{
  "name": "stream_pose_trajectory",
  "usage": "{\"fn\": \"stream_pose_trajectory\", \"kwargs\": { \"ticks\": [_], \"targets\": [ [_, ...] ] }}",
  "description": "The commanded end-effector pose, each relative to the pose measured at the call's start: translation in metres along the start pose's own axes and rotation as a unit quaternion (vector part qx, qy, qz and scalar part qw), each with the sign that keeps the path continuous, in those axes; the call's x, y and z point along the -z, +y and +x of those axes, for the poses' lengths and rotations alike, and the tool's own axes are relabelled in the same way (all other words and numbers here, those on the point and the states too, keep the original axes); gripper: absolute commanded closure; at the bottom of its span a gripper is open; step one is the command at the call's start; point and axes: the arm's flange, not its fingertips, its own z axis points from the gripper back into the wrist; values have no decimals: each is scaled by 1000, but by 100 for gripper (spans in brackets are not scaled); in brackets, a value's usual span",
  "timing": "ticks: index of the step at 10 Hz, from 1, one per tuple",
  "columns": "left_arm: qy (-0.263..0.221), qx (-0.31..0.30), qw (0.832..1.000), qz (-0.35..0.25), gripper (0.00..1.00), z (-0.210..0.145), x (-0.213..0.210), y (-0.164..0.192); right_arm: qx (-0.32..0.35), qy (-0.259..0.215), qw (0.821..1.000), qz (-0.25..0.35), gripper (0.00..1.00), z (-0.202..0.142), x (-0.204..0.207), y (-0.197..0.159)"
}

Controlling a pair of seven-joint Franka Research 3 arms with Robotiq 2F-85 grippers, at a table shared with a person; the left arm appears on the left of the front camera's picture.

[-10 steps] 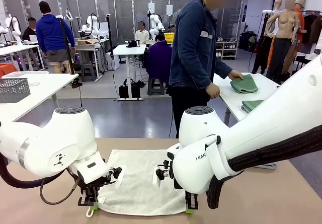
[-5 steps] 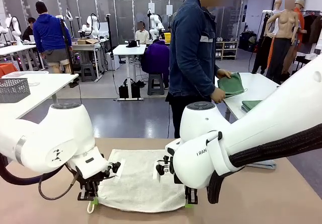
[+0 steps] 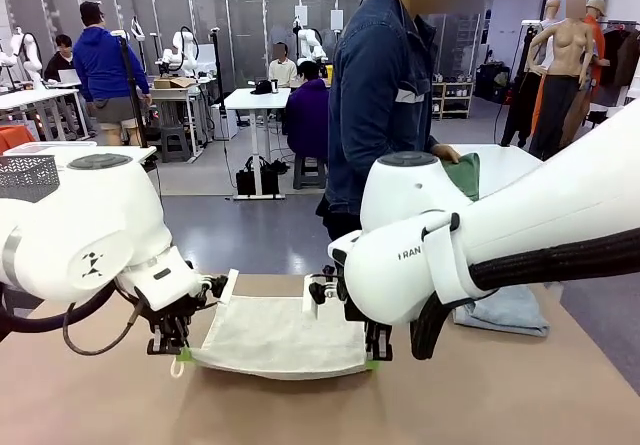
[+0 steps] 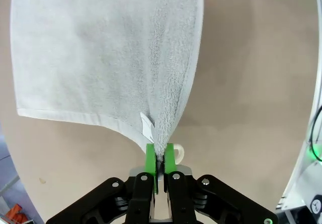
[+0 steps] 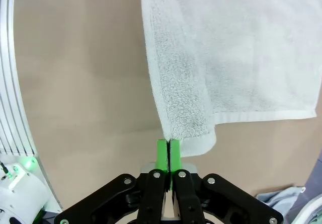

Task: Fold the towels and place them in the basket.
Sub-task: When a person lays out a Towel with hook on the table, fold it in half twice.

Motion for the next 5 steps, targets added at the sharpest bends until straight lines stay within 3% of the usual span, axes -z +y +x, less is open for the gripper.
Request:
{"fn": "stream_pose_trajectory", "kwargs": {
  "ticks": [1, 5],
  "targets": [
    [-4, 17, 1000, -13, 93, 6, -12, 6, -13, 2, 1000, -1, 98, -5, -12, -4],
    [10, 5, 1000, -16, 93, 16, -17, 19, -8, 2, 1000, -3, 98, -1, -17, -11]
  ]
}}
